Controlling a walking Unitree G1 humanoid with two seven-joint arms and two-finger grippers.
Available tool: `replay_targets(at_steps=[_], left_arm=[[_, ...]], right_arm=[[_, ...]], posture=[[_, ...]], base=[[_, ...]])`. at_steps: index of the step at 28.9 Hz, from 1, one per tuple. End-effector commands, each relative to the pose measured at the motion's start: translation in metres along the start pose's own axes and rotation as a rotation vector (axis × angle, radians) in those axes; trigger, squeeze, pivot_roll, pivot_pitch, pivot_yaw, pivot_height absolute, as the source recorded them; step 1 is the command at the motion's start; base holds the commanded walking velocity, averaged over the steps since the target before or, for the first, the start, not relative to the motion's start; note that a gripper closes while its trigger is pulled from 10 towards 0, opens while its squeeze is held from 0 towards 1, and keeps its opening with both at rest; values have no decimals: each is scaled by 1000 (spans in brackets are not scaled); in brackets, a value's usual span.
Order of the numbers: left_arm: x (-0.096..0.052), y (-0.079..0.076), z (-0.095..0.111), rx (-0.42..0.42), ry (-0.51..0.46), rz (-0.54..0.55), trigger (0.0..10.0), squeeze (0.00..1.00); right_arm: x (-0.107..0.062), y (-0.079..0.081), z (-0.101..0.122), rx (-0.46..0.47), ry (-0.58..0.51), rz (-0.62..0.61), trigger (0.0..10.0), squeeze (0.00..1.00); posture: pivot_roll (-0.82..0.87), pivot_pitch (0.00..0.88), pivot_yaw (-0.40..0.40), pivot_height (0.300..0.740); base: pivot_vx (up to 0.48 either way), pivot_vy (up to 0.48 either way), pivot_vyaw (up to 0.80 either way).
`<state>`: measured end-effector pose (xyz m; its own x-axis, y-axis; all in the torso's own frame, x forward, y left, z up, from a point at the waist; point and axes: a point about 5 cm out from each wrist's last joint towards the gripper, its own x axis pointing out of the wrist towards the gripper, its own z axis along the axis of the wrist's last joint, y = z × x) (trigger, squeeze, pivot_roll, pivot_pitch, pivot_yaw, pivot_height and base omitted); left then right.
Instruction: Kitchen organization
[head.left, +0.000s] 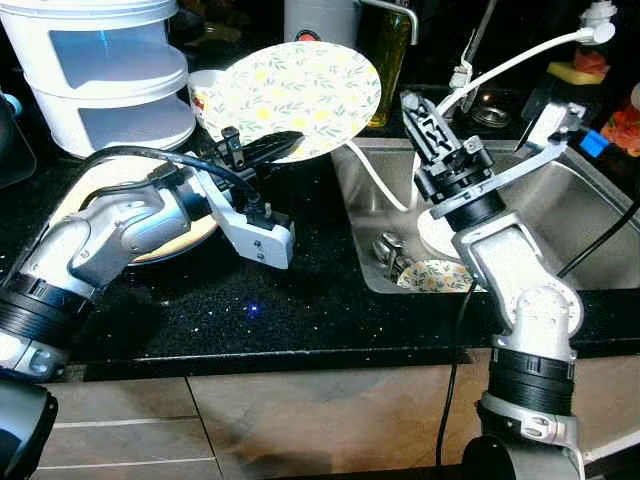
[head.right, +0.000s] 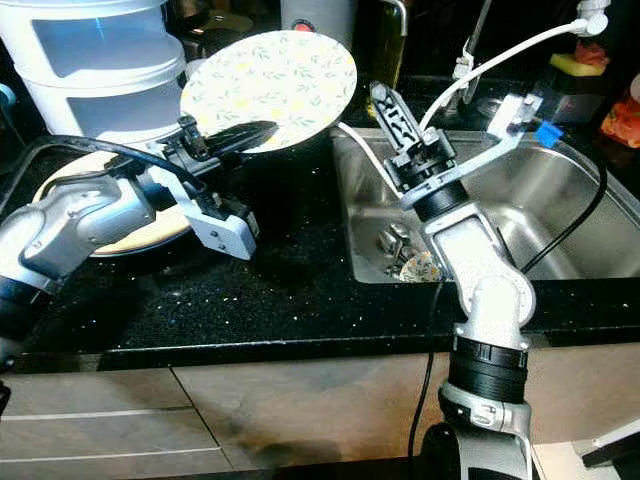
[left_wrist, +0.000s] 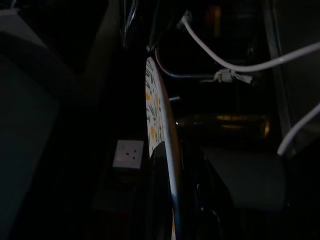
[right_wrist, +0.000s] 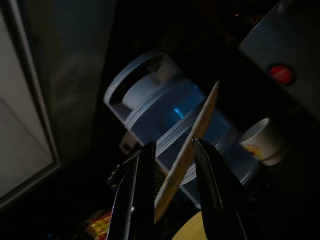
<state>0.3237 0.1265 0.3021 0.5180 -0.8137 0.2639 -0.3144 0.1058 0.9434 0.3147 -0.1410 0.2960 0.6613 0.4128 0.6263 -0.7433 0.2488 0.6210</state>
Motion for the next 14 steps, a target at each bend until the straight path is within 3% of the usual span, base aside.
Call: replay_targets(at_steps=[1, 9, 14], left_arm=[[4, -2, 4, 1, -27, 6, 10000, 0], [15, 0, 13, 8, -83, 45, 10000, 0], [15, 1, 11, 21, -74, 43, 10000, 0]], right_arm=[[3, 8, -1, 37, 15, 43, 10000, 0], [7, 10, -10, 114, 79, 46, 10000, 0], [6, 8, -10, 107, 81, 23, 10000, 0]], posture=[[163, 53, -63, 740], [166, 48, -74, 740], [166, 48, -74, 740]], base=[[0, 0, 0], [0, 0, 0], [0, 0, 0]])
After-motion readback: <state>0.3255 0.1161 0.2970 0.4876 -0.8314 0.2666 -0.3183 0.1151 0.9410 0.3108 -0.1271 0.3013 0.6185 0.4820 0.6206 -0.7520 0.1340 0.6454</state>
